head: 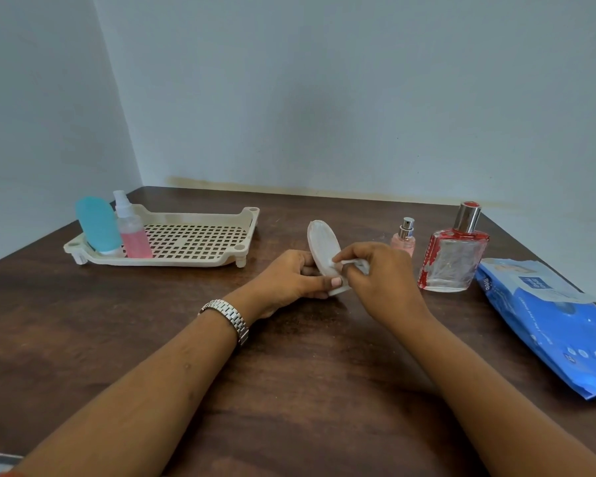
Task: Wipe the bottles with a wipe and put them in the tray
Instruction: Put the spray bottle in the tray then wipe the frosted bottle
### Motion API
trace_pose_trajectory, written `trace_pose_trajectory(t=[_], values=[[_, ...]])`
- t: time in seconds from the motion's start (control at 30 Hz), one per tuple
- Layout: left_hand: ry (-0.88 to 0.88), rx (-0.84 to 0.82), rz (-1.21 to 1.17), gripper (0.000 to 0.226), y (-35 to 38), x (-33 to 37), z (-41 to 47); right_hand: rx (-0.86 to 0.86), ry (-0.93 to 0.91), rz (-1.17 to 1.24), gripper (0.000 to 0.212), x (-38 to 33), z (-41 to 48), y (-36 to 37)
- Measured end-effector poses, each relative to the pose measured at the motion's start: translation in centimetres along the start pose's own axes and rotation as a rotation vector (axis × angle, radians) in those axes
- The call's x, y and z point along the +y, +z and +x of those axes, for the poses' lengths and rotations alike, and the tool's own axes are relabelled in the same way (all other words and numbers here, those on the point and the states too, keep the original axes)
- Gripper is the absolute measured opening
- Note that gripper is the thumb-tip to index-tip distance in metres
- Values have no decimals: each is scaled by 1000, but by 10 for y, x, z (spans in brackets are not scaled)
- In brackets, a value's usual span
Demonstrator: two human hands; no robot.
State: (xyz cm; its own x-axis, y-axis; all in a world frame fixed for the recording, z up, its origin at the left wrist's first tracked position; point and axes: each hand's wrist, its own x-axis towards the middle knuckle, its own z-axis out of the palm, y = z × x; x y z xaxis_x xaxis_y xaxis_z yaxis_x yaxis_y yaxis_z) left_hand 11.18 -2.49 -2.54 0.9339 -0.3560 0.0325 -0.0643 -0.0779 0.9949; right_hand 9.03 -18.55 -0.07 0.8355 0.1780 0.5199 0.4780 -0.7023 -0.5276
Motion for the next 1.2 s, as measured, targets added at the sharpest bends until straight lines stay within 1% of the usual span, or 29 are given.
trace_pose_trajectory(t=[0.1, 0.23, 0.3, 0.37, 0.47, 0.6, 0.67, 0.8, 0.87, 0.93, 1.0, 1.13, 1.2], values=[[3, 16, -10, 21, 0, 0, 0, 21, 4, 1, 20, -2, 1, 2], [-1, 11, 11, 22, 1, 2, -1, -42, -69, -63, 19, -3, -4, 1], [-10, 3, 16, 25, 1, 3, -1, -50, -40, -36, 17, 0, -3, -3], [-19, 11, 17, 27, 1, 3, 0, -23, -8, -4, 16, 2, 1, -3], [-9, 31, 26, 22, 0, 1, 0, -9, -24, -16, 17, -3, 2, 1], [15, 42, 81, 24, 2, 0, 0, -114, -95, -86, 20, -7, -2, -4], [-4, 36, 97, 25, 2, 0, 1, -132, -65, -72, 22, -4, -1, -8], [-16, 18, 91, 19, 3, 1, 1, -44, 0, 18, 19, -3, 5, -6], [-19, 11, 77, 20, 2, 1, 0, -66, -23, -3, 19, -6, 3, -5], [-14, 9, 86, 25, 1, 0, 0, -133, -64, -61, 20, -7, 0, -6], [-13, -3, 92, 27, 2, 0, 1, -177, -67, -86, 22, -5, -1, -11], [-36, -18, 71, 20, 3, 2, 1, -123, -20, -19, 19, -1, 4, -12], [-37, -27, 66, 21, 1, 1, 1, -122, -19, -4, 20, -3, 4, -10]])
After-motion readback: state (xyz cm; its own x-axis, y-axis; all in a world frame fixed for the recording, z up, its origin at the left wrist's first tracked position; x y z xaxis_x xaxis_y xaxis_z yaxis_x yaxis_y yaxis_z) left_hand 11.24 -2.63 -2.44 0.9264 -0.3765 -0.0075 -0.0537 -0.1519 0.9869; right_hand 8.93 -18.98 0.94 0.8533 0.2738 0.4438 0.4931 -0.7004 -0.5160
